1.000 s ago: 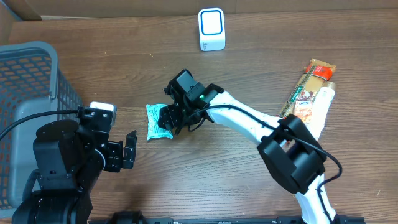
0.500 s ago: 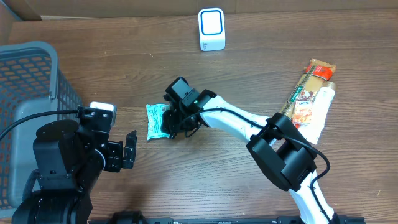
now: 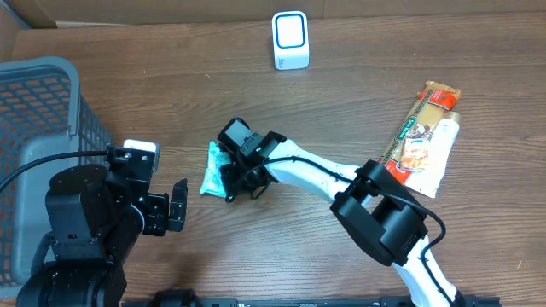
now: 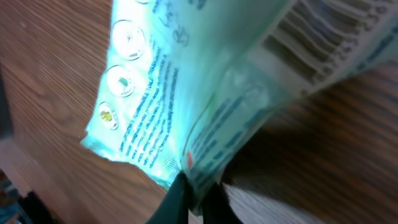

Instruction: Scan the item barcode

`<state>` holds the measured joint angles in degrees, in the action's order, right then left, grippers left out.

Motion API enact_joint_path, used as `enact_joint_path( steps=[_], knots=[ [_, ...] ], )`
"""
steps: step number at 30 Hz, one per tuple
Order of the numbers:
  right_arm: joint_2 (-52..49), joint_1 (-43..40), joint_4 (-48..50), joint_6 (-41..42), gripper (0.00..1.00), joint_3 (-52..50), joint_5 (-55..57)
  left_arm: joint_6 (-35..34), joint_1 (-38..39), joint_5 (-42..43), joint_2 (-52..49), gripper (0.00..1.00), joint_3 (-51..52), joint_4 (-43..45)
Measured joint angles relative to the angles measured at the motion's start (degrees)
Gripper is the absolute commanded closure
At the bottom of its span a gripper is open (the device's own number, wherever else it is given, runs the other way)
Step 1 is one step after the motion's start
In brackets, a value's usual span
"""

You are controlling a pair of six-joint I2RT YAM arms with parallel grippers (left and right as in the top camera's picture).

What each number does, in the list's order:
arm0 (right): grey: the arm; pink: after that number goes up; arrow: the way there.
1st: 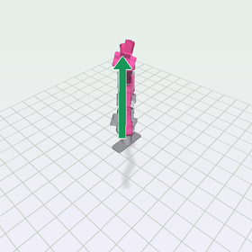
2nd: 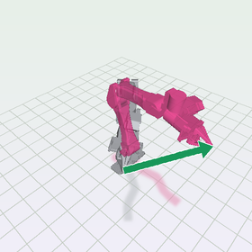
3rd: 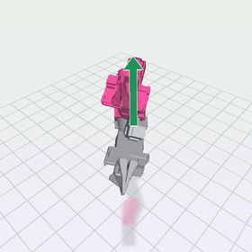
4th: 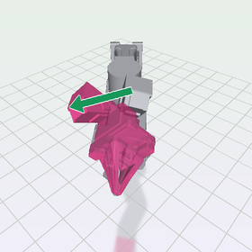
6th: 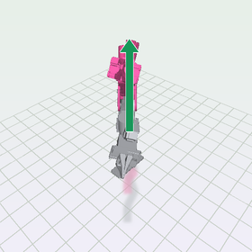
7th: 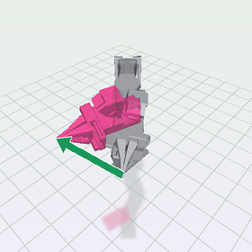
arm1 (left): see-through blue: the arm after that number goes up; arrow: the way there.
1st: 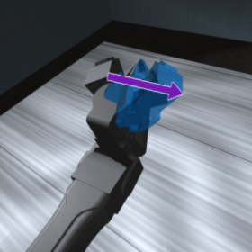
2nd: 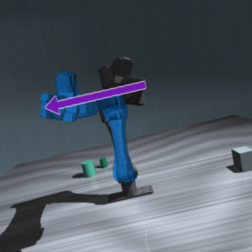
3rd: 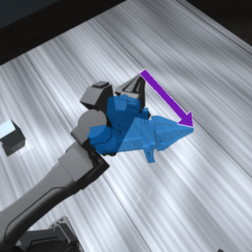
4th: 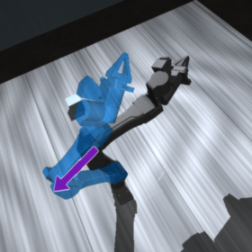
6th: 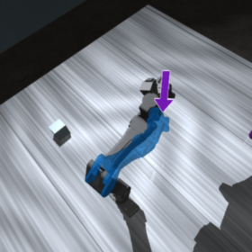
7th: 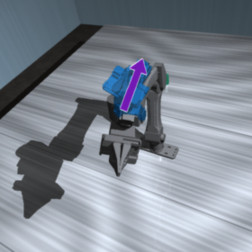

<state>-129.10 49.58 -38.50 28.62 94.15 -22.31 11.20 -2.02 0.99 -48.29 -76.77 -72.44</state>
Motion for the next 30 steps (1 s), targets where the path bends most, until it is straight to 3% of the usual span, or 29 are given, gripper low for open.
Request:
enact_joint_path(
  steps=[6,8,10,13,16,22,26,30],
  knots=[
    [0.0,-4.0,-12.6,-4.3,0.95,2.0,-1.6,0.0,0.0,0.0,0.0,0.00,0.0,0.0],
    [0.0,-5.9,-17.2,-7.6,0.91,2.9,-1.5,0.0,0.0,0.0,0.0,0.00,0.0,0.0],
    [0.0,-8.0,-21.4,-10.8,0.80,3.7,-0.8,0.0,0.0,0.0,0.0,0.00,0.0,0.0],
    [0.0,-11.5,-26.8,-14.8,0.52,5.3,2.7,0.0,0.0,0.0,0.0,0.00,0.0,0.0],
    [0.0,-15.2,-30.3,-18.6,0.41,8.0,8.1,0.0,0.0,0.0,0.0,0.00,0.0,0.0],
    [-0.1,-21.1,-34.1,-23.1,0.43,16.3,13.5,0.0,0.0,0.0,0.0,0.00,0.0,0.0],
    [-0.1,-22.3,-33.0,-24.5,0.56,21.0,10.4,0.0,0.0,0.0,0.0,0.00,0.0,0.0],
    [-0.1,-20.5,-30.6,-23.4,0.61,21.5,5.6,0.0,0.0,0.0,0.0,0.00,0.0,0.0]
  ],
)
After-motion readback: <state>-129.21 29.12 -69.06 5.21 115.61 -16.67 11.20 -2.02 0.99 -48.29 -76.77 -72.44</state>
